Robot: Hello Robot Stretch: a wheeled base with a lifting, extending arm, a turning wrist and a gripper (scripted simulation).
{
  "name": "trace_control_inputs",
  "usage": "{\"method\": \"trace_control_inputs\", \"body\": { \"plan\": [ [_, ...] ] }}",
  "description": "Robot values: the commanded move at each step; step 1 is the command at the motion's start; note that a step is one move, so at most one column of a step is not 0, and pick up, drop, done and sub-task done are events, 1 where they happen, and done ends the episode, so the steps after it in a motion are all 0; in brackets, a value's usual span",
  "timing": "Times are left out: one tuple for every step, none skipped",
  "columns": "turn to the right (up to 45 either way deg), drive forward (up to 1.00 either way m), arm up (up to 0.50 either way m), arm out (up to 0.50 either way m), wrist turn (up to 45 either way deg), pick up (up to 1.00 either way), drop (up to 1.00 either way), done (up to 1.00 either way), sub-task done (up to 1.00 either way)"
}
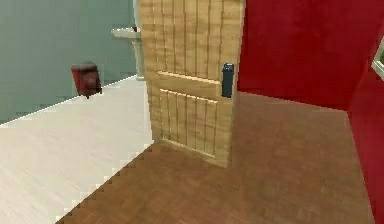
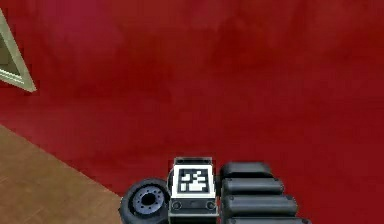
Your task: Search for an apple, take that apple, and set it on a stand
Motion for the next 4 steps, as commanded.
{"method": "trace_control_inputs", "body": {
  "plan": [
    [-12.0, 0.0, 0.0, 0.0, 0.0, 0.0, 0.0, 0.0, 0.0],
    [0.0, 0.5, 0.0, 0.0, 0.0, 0.0, 0.0, 0.0, 0.0],
    [-42.0, 0.0, 0.0, 0.0, 0.0, 0.0, 0.0, 0.0, 0.0],
    [0.0, 0.4, 0.0, 0.0, 0.0, 0.0, 0.0, 0.0, 0.0]
  ]
}}
